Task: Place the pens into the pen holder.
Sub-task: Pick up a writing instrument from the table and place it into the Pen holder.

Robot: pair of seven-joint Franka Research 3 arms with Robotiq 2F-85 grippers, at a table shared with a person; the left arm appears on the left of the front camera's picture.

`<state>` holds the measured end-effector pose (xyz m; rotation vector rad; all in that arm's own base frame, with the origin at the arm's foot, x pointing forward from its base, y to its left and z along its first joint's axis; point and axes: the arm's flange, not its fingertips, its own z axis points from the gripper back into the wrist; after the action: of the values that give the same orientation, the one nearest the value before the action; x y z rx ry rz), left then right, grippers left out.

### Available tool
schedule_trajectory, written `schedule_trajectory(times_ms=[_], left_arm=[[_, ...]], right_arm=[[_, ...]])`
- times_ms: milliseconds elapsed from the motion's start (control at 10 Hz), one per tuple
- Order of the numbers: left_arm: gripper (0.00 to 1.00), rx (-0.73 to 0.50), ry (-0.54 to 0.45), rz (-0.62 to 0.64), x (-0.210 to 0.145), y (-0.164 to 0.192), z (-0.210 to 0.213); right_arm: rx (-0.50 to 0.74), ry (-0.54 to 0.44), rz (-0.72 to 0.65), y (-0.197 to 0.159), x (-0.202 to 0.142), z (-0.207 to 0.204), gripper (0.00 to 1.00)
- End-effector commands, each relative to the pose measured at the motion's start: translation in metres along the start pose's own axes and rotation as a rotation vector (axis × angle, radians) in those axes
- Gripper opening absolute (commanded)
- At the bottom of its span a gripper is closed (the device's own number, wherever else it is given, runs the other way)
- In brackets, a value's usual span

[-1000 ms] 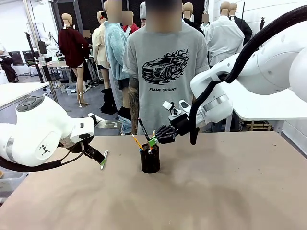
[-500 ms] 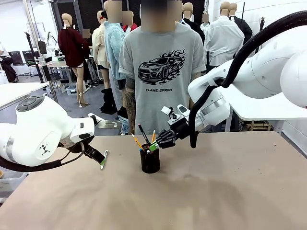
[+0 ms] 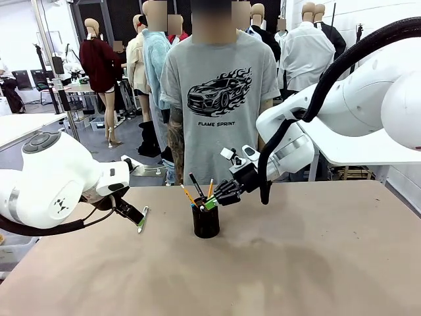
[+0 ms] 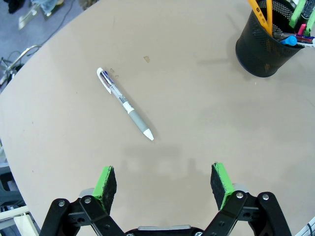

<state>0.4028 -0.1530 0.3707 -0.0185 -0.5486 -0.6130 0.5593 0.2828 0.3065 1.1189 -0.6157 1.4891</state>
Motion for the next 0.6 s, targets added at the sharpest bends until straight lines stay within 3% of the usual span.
schedule_trajectory(times_ms=[0, 200, 300, 500], left_arm=[[1.00, -0.001, -0.001, 0.005, -0.001, 0.002, 0.001], [1.00, -0.001, -0.001, 0.005, -0.001, 0.002, 0.001], [1.00, -0.001, -0.001, 0.005, -0.001, 0.002, 0.001], [1.00, -0.001, -0.001, 0.005, -0.001, 0.002, 0.001]], right_arm=[[-0.010, 0.026, -0.015, -0.008, 0.002, -0.002, 0.35], [-0.016, 0.016, -0.007, -0.006, 0.003, 0.000, 0.57], [-0.023, 0.010, 0.002, -0.004, 0.005, 0.002, 0.63], [-0.059, -0.023, 0.040, 0.008, 0.014, 0.018, 0.63]])
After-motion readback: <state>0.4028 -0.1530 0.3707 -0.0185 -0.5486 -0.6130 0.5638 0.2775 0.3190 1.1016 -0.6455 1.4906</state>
